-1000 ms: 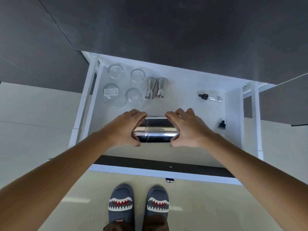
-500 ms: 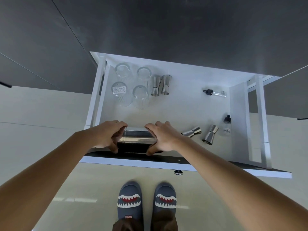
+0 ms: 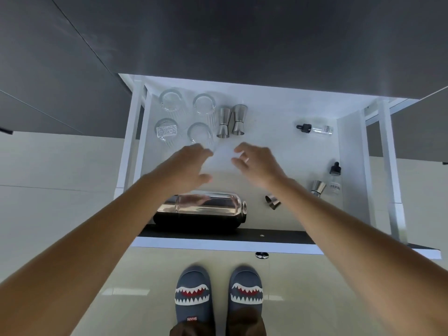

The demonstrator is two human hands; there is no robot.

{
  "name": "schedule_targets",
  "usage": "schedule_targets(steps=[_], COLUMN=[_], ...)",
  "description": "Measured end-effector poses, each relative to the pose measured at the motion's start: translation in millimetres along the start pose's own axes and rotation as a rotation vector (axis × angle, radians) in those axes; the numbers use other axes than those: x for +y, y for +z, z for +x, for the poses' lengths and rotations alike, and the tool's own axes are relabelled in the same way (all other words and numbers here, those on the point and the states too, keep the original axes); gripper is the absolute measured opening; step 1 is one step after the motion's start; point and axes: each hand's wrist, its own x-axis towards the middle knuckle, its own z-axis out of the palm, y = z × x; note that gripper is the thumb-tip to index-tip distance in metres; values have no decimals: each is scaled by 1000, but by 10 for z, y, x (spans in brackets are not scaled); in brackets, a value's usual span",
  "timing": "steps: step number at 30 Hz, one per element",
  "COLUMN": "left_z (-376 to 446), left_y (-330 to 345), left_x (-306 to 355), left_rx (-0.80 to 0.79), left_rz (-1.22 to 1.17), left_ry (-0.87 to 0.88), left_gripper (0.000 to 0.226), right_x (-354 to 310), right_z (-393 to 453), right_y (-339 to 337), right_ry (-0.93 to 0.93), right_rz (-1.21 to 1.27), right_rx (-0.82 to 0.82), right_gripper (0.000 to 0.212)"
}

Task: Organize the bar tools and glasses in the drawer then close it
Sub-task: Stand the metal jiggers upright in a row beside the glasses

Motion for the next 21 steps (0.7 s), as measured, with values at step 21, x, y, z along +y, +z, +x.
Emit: schedule_targets(steps=[21], left_z=[1201], left_y=[295], left_x=[484], left_rx=[251], left_rz=[146], left_ry=[-114], left_gripper=[43], right_x=[708], right_z=[634], right_y=[-373], right_ry=[-228], right_rz=[-483], right_rx=[190], right_gripper=[53])
